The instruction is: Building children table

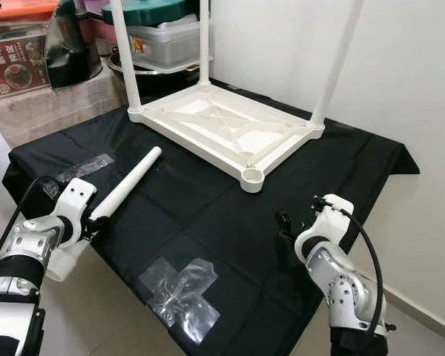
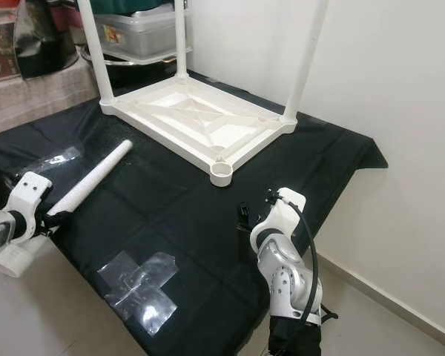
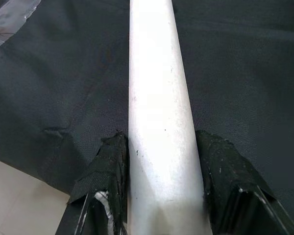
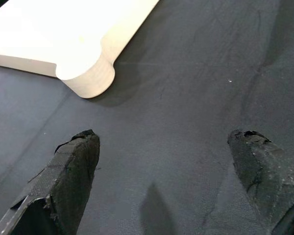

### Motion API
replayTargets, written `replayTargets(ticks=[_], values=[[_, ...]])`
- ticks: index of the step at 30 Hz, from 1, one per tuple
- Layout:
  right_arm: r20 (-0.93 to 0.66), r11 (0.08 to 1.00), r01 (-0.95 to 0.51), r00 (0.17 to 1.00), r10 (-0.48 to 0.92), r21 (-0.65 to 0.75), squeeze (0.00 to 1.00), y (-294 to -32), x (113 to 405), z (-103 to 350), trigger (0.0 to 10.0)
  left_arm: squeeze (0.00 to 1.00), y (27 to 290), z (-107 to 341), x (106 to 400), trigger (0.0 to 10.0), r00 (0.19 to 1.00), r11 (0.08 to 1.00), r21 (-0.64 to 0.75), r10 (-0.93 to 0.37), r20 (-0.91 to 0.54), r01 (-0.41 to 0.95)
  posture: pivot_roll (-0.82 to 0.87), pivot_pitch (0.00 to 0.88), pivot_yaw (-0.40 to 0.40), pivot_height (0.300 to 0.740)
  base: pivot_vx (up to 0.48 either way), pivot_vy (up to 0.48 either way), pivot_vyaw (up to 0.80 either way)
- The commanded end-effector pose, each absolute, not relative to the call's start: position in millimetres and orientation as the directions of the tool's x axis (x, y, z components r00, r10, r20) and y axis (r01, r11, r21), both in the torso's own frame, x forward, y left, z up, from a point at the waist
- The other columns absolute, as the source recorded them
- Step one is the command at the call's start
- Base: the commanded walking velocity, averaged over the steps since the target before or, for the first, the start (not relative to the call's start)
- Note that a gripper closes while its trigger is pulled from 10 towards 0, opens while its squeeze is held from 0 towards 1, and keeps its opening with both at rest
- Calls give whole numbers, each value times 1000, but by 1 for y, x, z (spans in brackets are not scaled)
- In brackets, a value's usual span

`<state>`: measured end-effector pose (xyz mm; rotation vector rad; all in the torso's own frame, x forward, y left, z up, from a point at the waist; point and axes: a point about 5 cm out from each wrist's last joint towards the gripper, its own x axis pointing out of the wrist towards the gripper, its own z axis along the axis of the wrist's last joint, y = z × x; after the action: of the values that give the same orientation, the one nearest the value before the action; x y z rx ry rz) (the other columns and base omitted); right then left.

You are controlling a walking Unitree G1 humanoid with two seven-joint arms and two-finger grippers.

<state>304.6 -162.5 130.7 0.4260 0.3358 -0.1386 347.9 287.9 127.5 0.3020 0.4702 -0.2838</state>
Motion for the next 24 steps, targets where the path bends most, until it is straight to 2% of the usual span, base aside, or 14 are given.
replayTargets(ticks=[1, 9, 11, 12, 13, 14, 15, 18, 24], values=[[-368, 895, 209, 928, -55, 393, 0, -162, 304, 128, 10000, 0, 284, 114, 343, 0, 827, 915, 192, -212, -521, 356, 90, 0, -34, 740, 0, 0, 0], [-369, 895, 207, 928, -51, 396, 0, -160, 305, 127, 10000, 0, 279, 112, 343, 0, 820, 911, 165, -246, -517, 377, 91, 0, -31, 740, 0, 0, 0], [-365, 893, 203, 930, -48, 400, 0, -160, 305, 127, 10000, 0, 272, 122, 349, 235, 857, 916, 141, -284, -429, 375, 91, 0, -30, 740, 0, 0, 0], [-365, 893, 203, 930, -48, 400, 0, -160, 305, 127, 10000, 0, 272, 122, 349, 235, 857, 916, 141, -284, -429, 375, 91, 0, -30, 740, 0, 0, 0], [-361, 892, 201, 931, -46, 404, 0, -159, 305, 128, 10000, 0, 268, 131, 353, 2235, 879, 919, 121, -310, -363, 374, 91, 0, -30, 740, 0, 0, 0], [-347, 892, 188, 937, -37, 412, 0, -158, 306, 129, 10000, 0, 264, 141, 357, 10000, 900, 924, 95, -332, -283, 371, 96, 0, -31, 740, 0, 0, 0], [-347, 892, 188, 937, -37, 412, 0, -158, 306, 129, 10000, 0, 264, 141, 357, 10000, 900, 924, 95, -332, -283, 371, 96, 0, -31, 740, 0, 0, 0], [-277, 887, 104, 961, 28, 451, 0, -147, 309, 140, 10000, 0, 260, 158, 361, 10000, 943, 945, 69, -311, -116, 320, 95, 0, -34, 740, 0, 0, 0], [-231, 885, 35, 970, 83, 464, 0, -139, 309, 147, 10000, 0, 263, 158, 358, 10000, 957, 958, 55, -276, -89, 282, 100, 0, -37, 740, 0, 0, 0]])
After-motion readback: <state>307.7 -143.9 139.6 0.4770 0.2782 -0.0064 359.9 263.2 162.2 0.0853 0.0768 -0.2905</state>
